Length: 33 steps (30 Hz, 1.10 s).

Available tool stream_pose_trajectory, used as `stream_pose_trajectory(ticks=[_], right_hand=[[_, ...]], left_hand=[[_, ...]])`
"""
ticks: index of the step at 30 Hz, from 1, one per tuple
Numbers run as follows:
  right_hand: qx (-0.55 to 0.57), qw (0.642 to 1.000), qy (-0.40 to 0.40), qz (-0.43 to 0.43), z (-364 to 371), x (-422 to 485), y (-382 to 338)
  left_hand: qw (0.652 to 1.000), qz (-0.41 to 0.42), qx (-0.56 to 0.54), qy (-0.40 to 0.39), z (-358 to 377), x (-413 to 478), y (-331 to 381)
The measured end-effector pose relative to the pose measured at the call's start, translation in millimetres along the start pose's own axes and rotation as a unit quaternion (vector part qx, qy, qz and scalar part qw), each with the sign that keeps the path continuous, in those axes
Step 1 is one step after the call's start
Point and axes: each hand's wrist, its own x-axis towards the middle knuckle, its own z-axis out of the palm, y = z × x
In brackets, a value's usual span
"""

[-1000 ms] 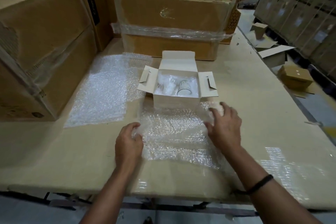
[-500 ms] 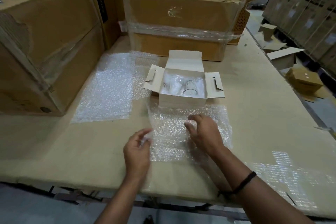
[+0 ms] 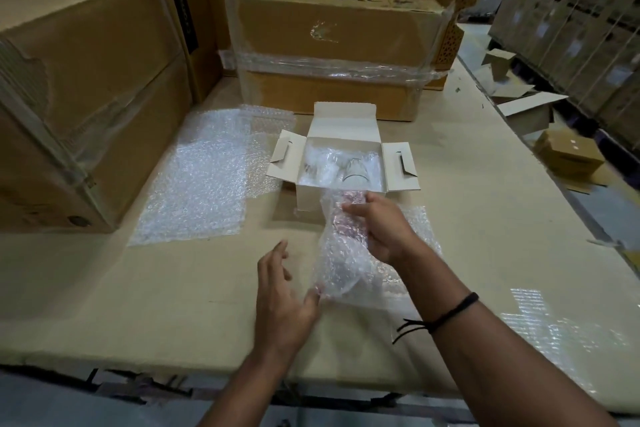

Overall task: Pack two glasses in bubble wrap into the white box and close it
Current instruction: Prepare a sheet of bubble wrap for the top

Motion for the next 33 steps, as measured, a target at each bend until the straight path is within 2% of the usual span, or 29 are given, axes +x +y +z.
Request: stream_pose_trajectory(ticks=[1,3,6,8,11,14,17,21,26,29,31,33], right_hand=[[0.021,1.000,-0.001,0.010,-6.0,-2.2,-2.7],[0.025,0.999,-0.007,0.022,-19.1,-8.8,-6.1],[-0.015,0.999,0.024,0.020,-46.8,-19.5,-6.5],[-0.045,0.997,0.050,0.022,-66.3,-25.7,-4.8],[-0.127,0.988,0.091,0.009,-88.3,-31.6,-0.4],[-0.238,0.959,0.146,-0.040,-106.4,-26.5,2.5],[-0.300,0.935,0.183,-0.055,-119.8,-17.7,1.7],[-0.359,0.896,0.254,-0.067,-128.1,-12.3,4.4],[-0.376,0.888,0.257,-0.066,-130.3,-14.6,15.2],[-0.429,0.859,0.268,-0.077,-133.5,-20.8,18.7],[-0.483,0.829,0.270,-0.084,-134.6,-26.7,20.6],[-0.549,0.788,0.269,-0.076,-134.1,-32.6,23.2]], left_hand=[[1.000,0.022,-0.011,-0.006,1.2,1.6,3.5],[0.992,0.116,-0.018,-0.039,1.1,2.6,10.1],[0.964,0.216,-0.082,-0.133,2.6,-0.5,15.5],[0.961,0.209,-0.111,-0.144,8.5,1.0,14.9],[0.977,0.150,-0.057,-0.138,26.1,15.8,12.9],[0.968,0.113,0.049,-0.219,46.9,34.4,13.1],[0.951,0.114,0.075,-0.278,57.8,39.7,17.2],[0.963,0.096,0.054,-0.246,52.8,25.8,23.8],[0.977,0.090,-0.021,-0.190,57.1,4.7,31.5],[0.968,0.176,0.017,-0.179,50.8,3.8,31.7],[0.941,0.238,0.072,-0.227,48.2,3.8,27.6],[0.917,0.259,0.119,-0.278,47.2,5.2,22.7]])
